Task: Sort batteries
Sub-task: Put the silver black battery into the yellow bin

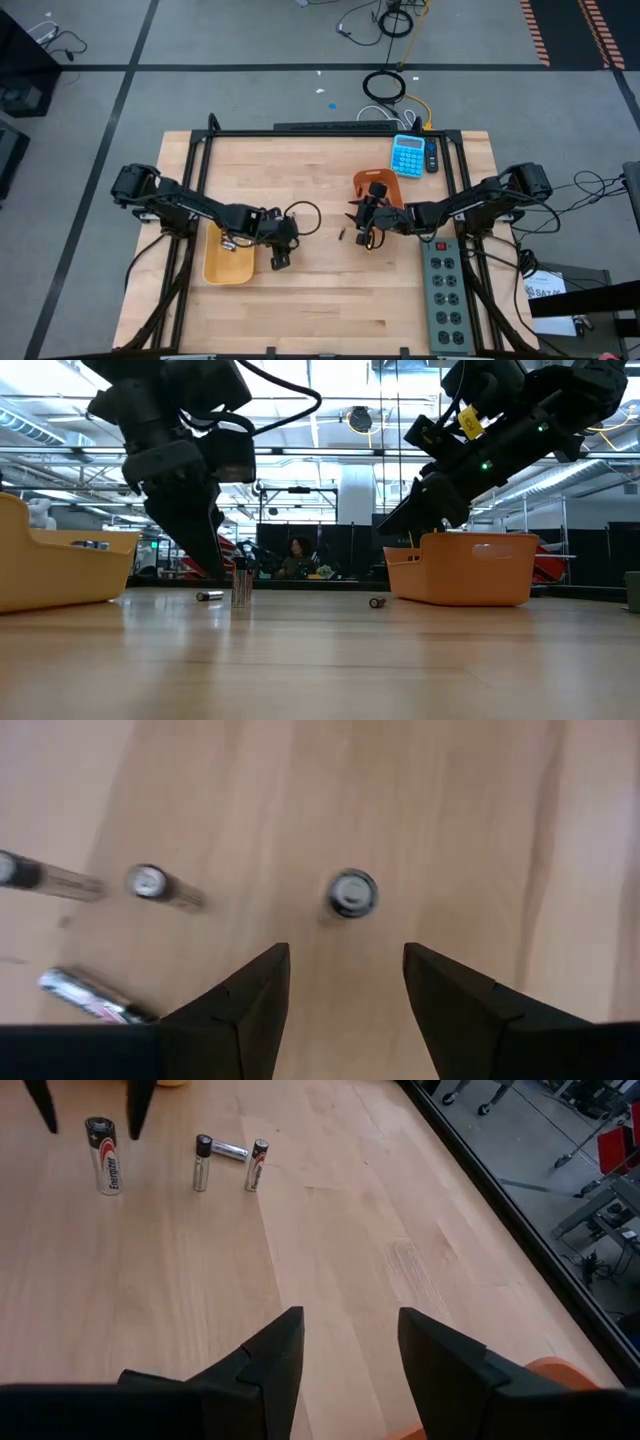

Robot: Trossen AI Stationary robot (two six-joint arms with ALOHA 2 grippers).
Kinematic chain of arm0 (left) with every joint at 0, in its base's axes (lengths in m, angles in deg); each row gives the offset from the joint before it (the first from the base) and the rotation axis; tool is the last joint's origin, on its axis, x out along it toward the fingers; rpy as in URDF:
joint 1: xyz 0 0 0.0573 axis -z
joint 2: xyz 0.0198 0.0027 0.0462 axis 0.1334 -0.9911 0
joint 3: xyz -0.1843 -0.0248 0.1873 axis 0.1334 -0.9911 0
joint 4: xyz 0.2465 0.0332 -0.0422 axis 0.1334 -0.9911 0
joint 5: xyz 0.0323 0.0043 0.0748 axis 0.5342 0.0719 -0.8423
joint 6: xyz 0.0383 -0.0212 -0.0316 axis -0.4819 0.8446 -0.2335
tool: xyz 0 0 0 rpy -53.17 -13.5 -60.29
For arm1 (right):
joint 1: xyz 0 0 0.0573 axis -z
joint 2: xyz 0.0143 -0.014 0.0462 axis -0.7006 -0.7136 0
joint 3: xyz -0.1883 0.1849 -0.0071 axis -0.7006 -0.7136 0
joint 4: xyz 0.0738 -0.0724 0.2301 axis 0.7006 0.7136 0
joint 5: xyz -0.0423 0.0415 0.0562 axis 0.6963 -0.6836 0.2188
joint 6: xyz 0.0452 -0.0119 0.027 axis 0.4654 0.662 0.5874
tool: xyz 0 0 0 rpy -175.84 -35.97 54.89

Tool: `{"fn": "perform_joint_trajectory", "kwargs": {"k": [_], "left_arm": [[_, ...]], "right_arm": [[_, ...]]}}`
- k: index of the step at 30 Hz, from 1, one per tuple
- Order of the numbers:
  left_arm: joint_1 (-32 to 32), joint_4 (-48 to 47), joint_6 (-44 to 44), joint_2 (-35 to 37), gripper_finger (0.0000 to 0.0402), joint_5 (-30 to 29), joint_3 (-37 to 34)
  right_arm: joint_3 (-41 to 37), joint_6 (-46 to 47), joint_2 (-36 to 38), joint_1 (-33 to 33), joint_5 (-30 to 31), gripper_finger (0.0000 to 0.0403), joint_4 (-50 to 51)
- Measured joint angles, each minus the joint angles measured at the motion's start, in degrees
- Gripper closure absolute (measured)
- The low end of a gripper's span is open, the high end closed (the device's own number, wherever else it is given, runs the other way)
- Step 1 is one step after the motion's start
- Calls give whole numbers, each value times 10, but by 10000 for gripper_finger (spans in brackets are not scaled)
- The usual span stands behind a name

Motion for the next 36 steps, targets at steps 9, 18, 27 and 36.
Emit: {"fn": "perform_joint_trajectory", "kwargs": {"k": [9,18,27,36], "left_arm": [[1,41,18,-6,196,-31,0],[1,67,10,-37,205,-48,1],[1,85,-3,-43,298,-50,1],[1,86,-15,-42,346,-42,1]], "right_arm": [[0,0,0,0,0,248,0],[0,0,0,0,0,248,7],[0,0,0,0,0,248,9],[0,0,0,0,0,248,9]]}}
